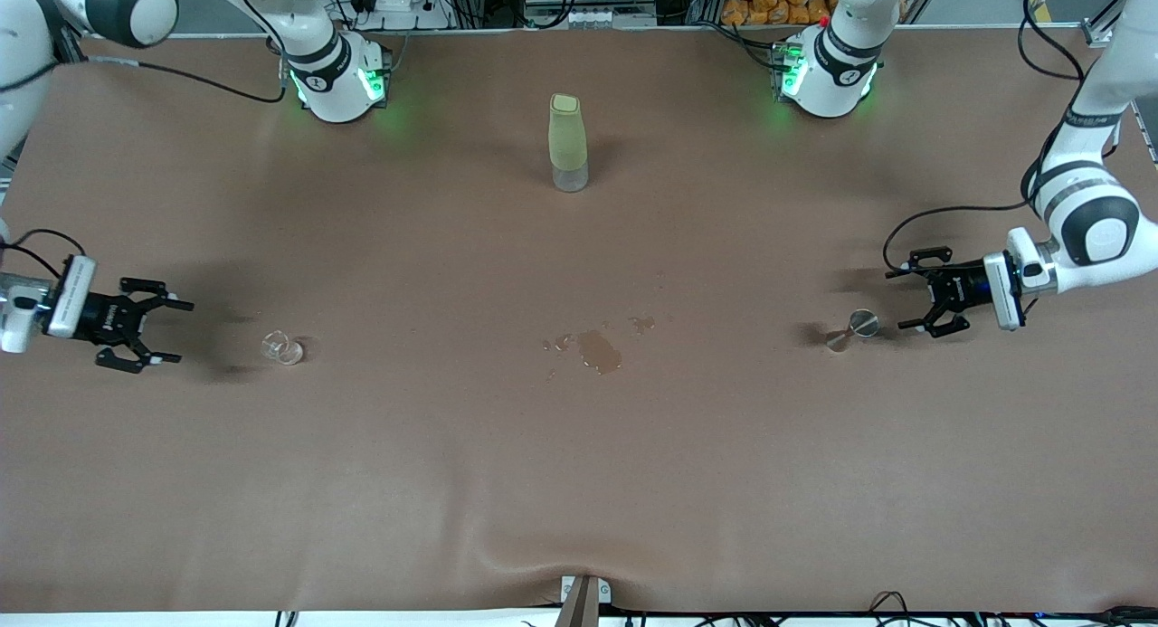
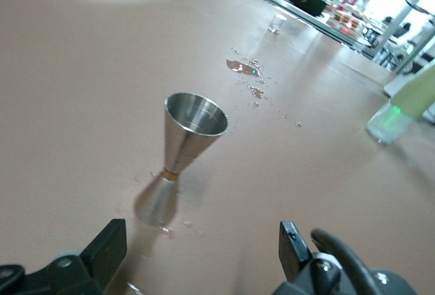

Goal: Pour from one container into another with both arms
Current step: 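Move the left gripper toward the steel jigger while the right gripper approaches the beaker, then close the left gripper on the jigger while the right gripper grasps the beaker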

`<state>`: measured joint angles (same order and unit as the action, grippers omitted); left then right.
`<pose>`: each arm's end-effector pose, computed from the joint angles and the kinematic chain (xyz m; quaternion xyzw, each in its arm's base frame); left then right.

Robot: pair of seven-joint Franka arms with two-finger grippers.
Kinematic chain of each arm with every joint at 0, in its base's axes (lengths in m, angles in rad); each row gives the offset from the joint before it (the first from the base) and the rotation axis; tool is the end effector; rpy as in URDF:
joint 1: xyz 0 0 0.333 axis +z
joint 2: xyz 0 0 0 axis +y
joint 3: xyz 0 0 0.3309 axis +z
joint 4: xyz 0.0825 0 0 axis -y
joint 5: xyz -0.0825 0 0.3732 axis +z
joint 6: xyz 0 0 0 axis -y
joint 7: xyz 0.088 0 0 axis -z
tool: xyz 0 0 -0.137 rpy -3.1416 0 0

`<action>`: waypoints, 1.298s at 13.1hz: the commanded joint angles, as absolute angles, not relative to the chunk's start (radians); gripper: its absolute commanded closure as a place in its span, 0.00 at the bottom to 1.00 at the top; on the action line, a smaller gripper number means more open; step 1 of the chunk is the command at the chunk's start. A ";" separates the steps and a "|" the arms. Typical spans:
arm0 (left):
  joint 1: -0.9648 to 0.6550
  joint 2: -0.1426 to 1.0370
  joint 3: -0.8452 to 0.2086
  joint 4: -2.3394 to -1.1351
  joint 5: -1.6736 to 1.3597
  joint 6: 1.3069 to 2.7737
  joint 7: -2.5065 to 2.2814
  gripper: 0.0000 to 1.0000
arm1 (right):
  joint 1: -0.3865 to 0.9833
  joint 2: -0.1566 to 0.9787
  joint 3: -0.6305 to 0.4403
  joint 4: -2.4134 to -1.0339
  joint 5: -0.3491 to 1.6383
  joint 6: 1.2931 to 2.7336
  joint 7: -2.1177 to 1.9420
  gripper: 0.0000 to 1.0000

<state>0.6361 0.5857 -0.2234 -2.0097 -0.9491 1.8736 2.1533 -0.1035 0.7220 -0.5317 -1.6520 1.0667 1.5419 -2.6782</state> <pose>0.5244 0.1348 0.1666 0.7291 -0.4388 0.3103 0.4238 0.5790 -0.2293 0.2166 -0.6098 -0.6597 -0.3424 0.2754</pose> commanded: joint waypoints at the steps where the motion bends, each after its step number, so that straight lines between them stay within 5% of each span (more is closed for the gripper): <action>1: 0.638 0.661 -0.238 -1.909 -0.968 1.827 2.300 0.11 | -0.126 0.768 -0.537 -1.689 1.173 1.511 -2.784 0.00; 17: 0.578 0.831 -0.250 -1.799 -1.065 1.802 2.631 0.39 | -0.149 1.048 -0.496 -1.698 1.526 1.264 -3.010 0.00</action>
